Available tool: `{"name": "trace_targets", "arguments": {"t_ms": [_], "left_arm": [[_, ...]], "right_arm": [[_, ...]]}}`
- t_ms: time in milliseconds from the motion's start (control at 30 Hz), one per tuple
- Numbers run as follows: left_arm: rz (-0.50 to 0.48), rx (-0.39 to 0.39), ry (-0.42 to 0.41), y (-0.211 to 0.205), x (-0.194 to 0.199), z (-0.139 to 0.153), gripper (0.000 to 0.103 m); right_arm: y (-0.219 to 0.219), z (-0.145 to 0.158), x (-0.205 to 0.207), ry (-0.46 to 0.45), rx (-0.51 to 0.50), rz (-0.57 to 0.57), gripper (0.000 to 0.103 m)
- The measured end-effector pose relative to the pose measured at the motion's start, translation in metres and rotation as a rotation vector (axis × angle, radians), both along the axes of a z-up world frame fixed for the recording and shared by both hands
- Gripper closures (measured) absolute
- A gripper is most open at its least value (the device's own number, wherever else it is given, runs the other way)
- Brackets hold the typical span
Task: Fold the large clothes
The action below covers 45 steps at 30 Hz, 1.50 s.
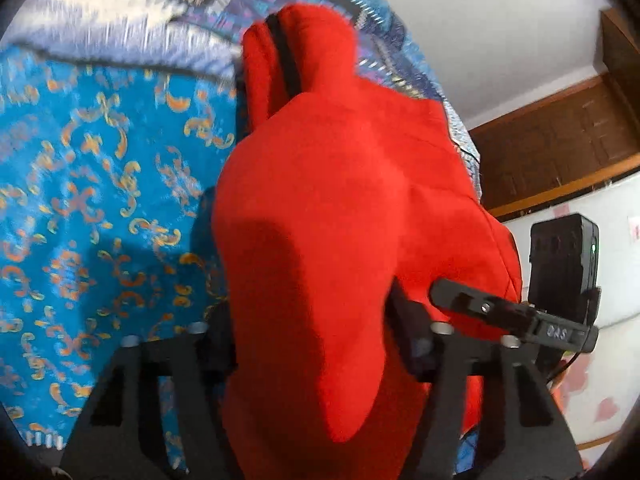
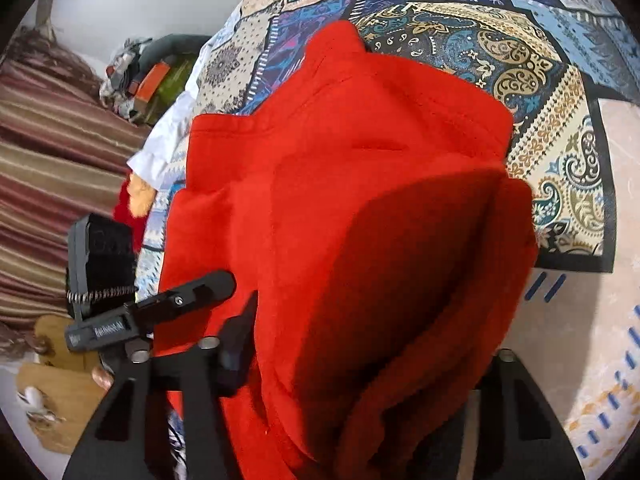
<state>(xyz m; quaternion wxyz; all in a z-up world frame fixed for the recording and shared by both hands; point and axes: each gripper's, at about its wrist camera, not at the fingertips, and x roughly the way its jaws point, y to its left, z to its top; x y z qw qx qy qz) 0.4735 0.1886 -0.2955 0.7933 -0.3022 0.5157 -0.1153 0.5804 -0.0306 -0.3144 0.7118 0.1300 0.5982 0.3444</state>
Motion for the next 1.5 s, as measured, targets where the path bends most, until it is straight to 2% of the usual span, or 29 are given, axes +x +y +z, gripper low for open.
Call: {"name": "trace_targets", "arguments": {"t_ms": [67,167,267,500,667,800,933,1033,1133,1167,1233,1333,1367,1400,1467,1500], "left_arm": [[-0.012,0.03,-0.026,-0.003,-0.007,0.016,0.064],[-0.041,0.106,-0.069,-0.009,-0.021,0.046,0.07],[-0.05,0.16,-0.13,-0.008,-0.041,0.077,0.071],[-0.021,0.174,-0.213,0.027,-0.103,0.137,0.071],[0.021,0.18,-0.229,0.048,-0.13,0.149,0.071],[0.049,0.172,-0.196,0.074,-0.152,0.137,0.071],[0.078,0.139,-0.111,0.098,-0.165,0.097,0.071],[0.095,0.111,-0.028,0.111,-0.17,0.055,0.071],[0.106,0.079,0.078,0.122,-0.169,0.0,0.068],[0.109,0.067,0.088,0.124,-0.17,-0.01,0.064],[0.107,0.06,0.044,0.126,-0.173,-0.018,0.059],[0.095,0.102,0.019,0.118,-0.177,-0.015,0.053],[0.084,0.134,0.016,0.114,-0.177,-0.016,0.05],[0.075,0.161,0.014,0.109,-0.177,-0.016,0.048],[0.068,0.2,0.019,0.105,-0.175,-0.018,0.045],[0.069,0.208,0.025,0.106,-0.173,-0.018,0.045]], "right_arm": [[0.002,0.008,-0.006,-0.028,0.004,0.013,0.066],[0.009,0.031,-0.02,-0.083,0.003,0.035,0.072],[0.018,0.055,-0.035,-0.109,0.002,0.039,0.073],[0.036,0.115,-0.078,-0.201,0.037,0.074,0.073],[0.07,0.144,-0.11,-0.257,0.036,0.116,0.074],[0.099,0.141,-0.13,-0.255,0.03,0.148,0.074],[0.126,0.114,-0.142,-0.205,0.012,0.175,0.074],[0.146,0.074,-0.142,-0.128,-0.021,0.19,0.074],[0.167,0.026,-0.142,-0.065,-0.103,0.232,0.073],[0.172,0.017,-0.142,-0.059,-0.124,0.244,0.073],[0.181,-0.006,-0.141,-0.056,-0.196,0.275,0.073],[0.183,-0.011,-0.138,-0.103,-0.224,0.322,0.066],[0.182,-0.011,-0.137,-0.109,-0.238,0.338,0.06],[0.181,-0.011,-0.136,-0.123,-0.26,0.344,0.05],[0.176,-0.008,-0.135,-0.168,-0.303,0.338,0.035],[0.172,-0.007,-0.136,-0.183,-0.309,0.341,0.035]]}}
